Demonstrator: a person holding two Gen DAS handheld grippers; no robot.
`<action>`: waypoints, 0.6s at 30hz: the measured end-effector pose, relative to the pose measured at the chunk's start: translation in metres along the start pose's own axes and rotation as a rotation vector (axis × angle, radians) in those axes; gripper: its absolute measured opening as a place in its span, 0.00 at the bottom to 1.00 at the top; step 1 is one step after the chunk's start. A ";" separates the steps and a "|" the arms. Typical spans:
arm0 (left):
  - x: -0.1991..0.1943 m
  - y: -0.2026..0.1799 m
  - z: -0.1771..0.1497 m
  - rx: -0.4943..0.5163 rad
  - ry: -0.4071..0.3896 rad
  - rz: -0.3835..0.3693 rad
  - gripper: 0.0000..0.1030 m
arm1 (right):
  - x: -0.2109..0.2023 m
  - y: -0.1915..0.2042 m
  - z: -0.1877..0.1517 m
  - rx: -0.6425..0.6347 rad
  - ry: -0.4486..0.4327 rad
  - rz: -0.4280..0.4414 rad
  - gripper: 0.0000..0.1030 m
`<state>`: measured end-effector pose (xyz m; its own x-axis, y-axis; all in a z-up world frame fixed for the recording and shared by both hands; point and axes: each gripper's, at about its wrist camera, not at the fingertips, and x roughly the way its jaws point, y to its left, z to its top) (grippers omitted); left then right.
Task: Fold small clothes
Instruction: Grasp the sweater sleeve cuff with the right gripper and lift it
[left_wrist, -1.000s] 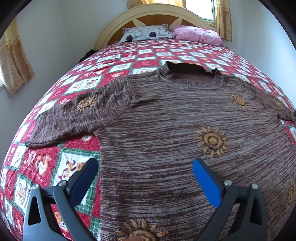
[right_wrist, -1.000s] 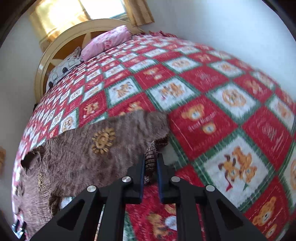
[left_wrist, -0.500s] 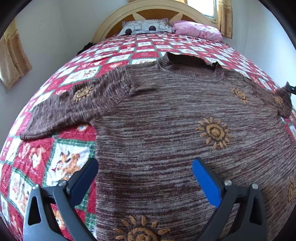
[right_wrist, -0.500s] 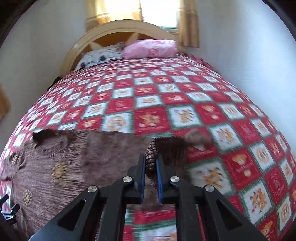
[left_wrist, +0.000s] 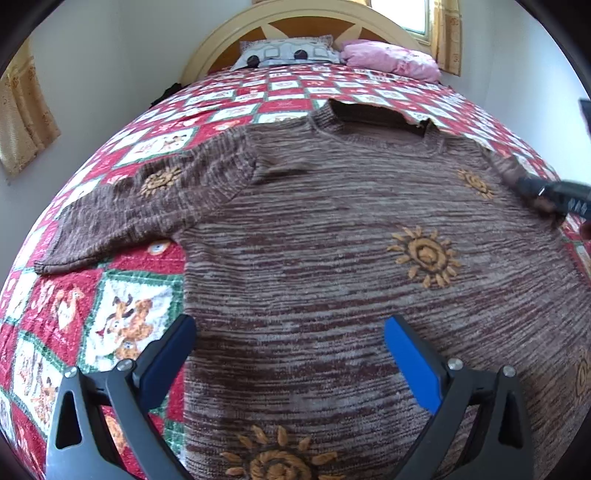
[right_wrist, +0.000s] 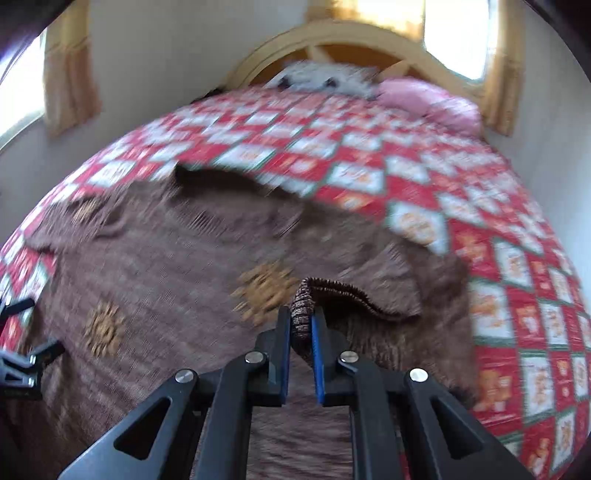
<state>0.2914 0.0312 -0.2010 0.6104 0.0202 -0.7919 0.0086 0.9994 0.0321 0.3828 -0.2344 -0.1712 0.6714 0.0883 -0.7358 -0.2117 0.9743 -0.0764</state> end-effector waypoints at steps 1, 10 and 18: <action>0.000 0.000 0.000 0.000 0.004 0.005 1.00 | 0.005 0.005 -0.004 -0.012 0.019 0.016 0.15; -0.019 -0.022 0.009 0.077 0.016 -0.072 0.93 | -0.061 -0.035 -0.059 0.097 -0.106 0.175 0.65; -0.056 -0.136 0.046 0.381 -0.179 -0.063 0.92 | -0.102 -0.123 -0.120 0.397 -0.301 0.044 0.65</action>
<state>0.2919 -0.1072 -0.1329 0.7268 -0.0791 -0.6823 0.3217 0.9168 0.2364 0.2549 -0.3877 -0.1675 0.8557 0.1294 -0.5010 0.0033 0.9668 0.2554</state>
